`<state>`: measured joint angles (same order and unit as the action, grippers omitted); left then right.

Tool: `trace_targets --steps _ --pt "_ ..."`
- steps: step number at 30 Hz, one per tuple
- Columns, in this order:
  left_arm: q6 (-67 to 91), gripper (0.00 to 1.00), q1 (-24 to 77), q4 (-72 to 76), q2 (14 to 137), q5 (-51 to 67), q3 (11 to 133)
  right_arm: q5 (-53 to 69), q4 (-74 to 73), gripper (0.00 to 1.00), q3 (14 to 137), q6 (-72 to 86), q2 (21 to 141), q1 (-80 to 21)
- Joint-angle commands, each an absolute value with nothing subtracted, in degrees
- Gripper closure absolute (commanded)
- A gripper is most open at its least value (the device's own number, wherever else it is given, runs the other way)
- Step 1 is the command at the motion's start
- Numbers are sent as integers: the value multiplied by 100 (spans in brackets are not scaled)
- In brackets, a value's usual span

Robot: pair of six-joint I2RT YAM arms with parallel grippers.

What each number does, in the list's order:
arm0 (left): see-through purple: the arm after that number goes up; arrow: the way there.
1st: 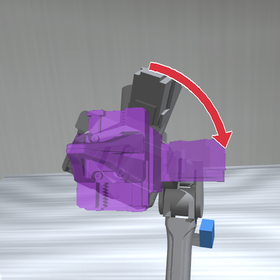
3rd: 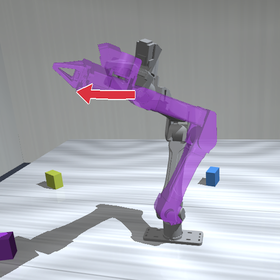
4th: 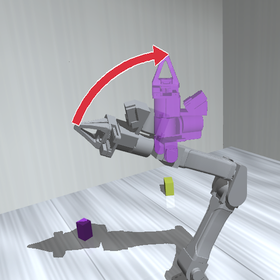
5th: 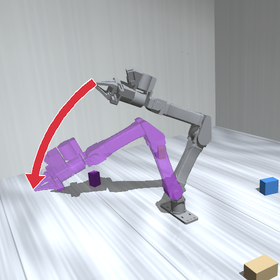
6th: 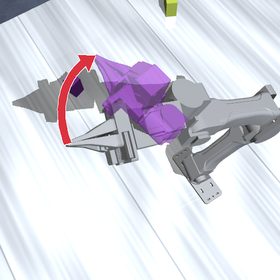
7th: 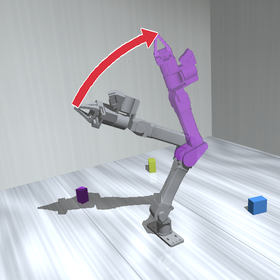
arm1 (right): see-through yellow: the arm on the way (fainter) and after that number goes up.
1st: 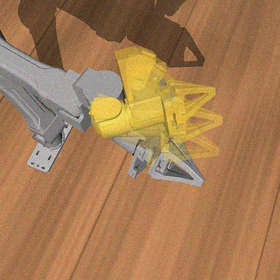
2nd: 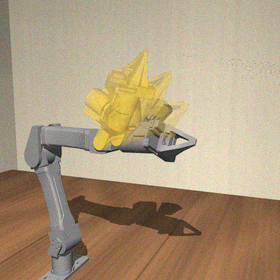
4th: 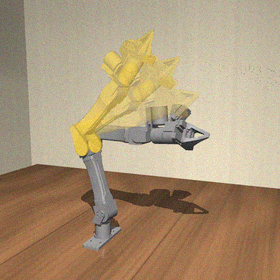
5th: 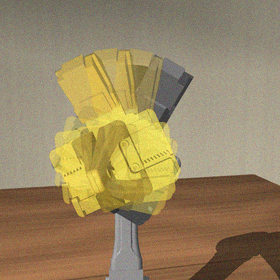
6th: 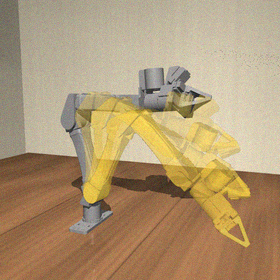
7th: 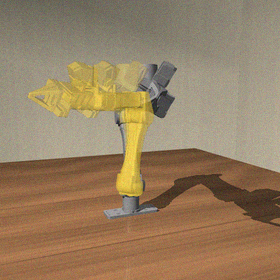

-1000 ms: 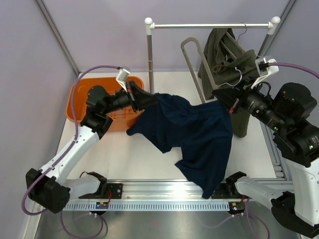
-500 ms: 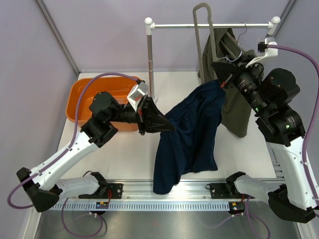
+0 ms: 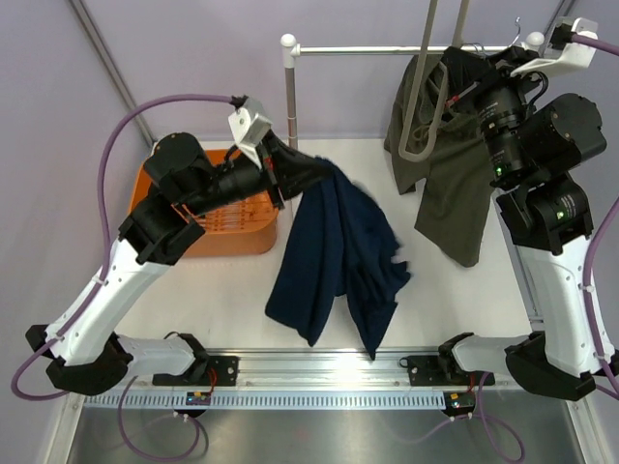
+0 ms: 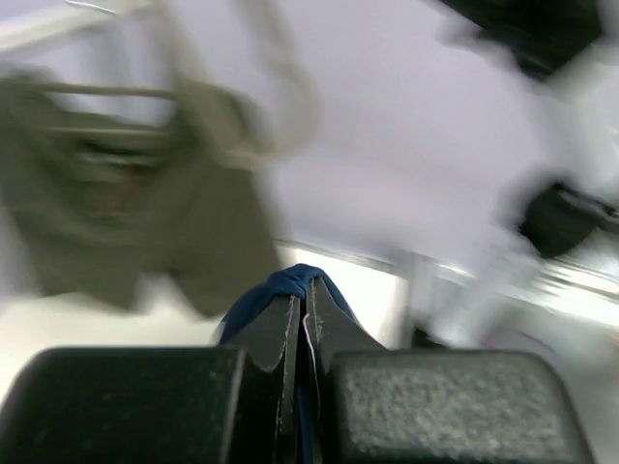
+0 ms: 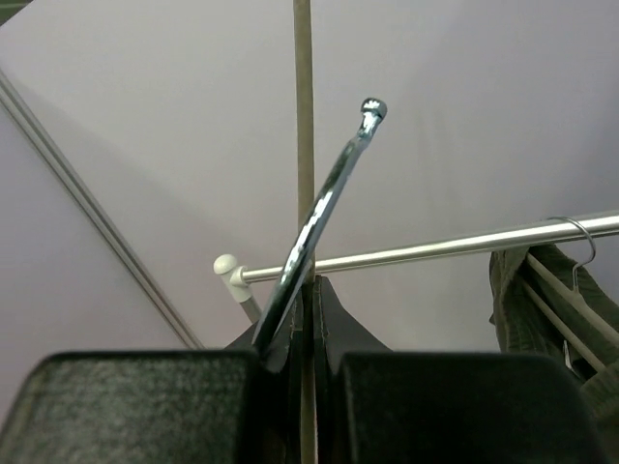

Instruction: Remove the shorts from the hanger

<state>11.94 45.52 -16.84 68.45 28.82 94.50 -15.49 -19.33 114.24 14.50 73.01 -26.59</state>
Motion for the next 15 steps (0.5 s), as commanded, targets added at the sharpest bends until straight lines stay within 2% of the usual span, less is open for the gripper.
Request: trace_targets --steps 1,2,4,8,13,15 --pt "72 100 4491 -1750 7267 -286 10753 -1740 -2090 100 11681 1398 7269 -2672" --pt "-217 100 4396 -1384 7356 -899 10906 -1749 -2144 100 11637 1371 7260 -2672" --pt "-369 100 4185 -1126 7637 -1168 11309 -1793 -2214 100 11532 1301 7207 -2663" --pt "-561 100 3428 -574 8427 -1658 12959 -1749 -2364 100 11286 1274 7154 -2672" --pt "-1257 100 3104 597 8937 -2285 13473 -1661 -2452 100 10960 1231 7075 -2663" --pt "-1414 100 2848 1184 8930 -2522 13335 -1635 -2452 100 10785 1196 7023 -2663"
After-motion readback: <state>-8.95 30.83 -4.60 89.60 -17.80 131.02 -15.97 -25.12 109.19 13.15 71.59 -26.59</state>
